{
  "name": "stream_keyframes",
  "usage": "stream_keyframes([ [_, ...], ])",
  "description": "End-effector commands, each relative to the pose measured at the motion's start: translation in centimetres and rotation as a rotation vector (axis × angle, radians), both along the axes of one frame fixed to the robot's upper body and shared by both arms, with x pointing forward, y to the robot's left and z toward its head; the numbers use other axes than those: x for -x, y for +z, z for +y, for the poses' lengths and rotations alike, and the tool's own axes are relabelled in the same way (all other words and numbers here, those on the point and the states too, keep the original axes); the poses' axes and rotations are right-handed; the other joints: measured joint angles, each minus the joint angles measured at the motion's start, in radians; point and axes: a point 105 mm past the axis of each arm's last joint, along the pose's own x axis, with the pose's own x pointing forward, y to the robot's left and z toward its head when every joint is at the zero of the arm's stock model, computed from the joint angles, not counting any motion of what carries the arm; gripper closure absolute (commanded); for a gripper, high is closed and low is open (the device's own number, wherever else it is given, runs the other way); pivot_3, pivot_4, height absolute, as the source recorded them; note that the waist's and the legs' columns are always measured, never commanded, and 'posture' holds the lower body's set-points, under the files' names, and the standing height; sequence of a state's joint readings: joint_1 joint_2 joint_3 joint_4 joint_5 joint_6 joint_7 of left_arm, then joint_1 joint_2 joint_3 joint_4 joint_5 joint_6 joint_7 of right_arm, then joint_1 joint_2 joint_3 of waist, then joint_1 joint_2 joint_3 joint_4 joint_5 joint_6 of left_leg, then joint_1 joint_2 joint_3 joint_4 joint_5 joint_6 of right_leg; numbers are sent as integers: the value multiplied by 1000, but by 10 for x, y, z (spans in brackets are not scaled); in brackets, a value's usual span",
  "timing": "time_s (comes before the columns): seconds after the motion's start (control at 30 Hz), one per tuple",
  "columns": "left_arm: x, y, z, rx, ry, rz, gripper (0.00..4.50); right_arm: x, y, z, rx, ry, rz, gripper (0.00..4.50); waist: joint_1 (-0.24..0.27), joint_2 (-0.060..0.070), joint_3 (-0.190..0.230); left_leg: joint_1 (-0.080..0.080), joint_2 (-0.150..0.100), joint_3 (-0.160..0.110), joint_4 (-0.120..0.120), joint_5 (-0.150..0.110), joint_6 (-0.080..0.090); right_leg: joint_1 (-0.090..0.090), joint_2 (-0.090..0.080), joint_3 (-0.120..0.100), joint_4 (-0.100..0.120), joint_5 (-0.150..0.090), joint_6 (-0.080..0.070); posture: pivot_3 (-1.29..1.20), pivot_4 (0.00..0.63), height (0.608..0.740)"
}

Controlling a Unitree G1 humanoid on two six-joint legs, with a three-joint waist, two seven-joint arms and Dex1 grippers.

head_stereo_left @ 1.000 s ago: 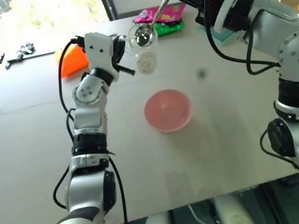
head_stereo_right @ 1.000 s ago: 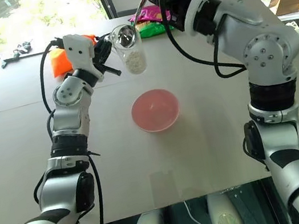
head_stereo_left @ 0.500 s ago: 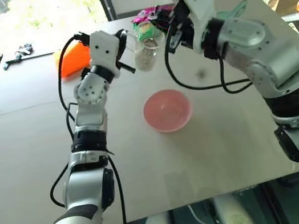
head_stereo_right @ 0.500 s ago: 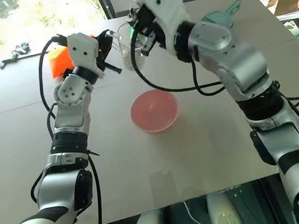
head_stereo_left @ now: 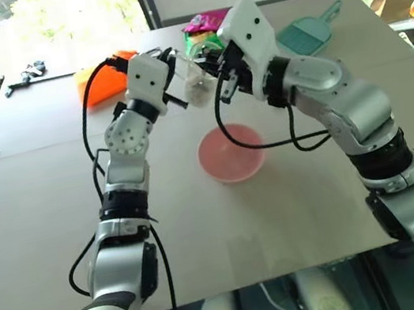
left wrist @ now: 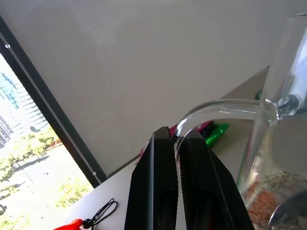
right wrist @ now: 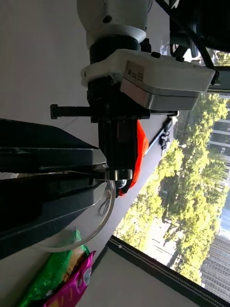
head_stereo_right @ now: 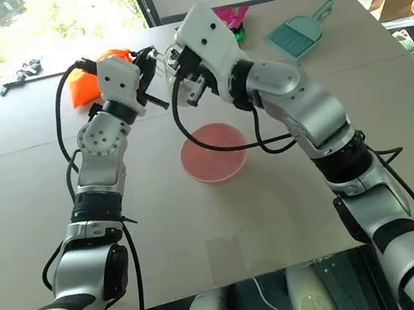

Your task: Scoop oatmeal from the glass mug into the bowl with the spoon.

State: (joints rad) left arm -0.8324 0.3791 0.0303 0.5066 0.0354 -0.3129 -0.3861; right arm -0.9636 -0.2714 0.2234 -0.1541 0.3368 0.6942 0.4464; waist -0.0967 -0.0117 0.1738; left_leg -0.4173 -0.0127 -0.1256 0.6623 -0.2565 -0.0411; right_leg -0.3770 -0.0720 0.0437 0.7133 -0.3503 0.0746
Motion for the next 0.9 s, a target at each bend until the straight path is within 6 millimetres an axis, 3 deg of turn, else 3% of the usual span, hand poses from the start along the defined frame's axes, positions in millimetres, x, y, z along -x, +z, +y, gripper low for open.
stream_keyframes([
  [0.03,11,24,2,21,-5,-105,4437,8,13,-3,-123,35,84,4500,-1,0,0,0,0,0,0,0,0,0,0,0,0,0,0,0,150,740],
  [0.3,4,12,12,43,16,-49,4437,2,39,-20,-301,20,214,4500,-1,0,0,0,0,0,1,0,0,0,0,0,1,0,0,0,150,740],
  [0.47,2,10,13,48,15,-38,4437,5,39,-20,-354,42,293,4500,-2,0,0,0,0,0,1,0,0,0,0,0,1,0,0,0,150,740],
  [0.9,2,7,10,51,5,-22,4437,1,44,-27,-394,11,312,4500,-3,0,0,0,0,0,1,0,0,0,0,0,2,0,0,0,150,740],
])
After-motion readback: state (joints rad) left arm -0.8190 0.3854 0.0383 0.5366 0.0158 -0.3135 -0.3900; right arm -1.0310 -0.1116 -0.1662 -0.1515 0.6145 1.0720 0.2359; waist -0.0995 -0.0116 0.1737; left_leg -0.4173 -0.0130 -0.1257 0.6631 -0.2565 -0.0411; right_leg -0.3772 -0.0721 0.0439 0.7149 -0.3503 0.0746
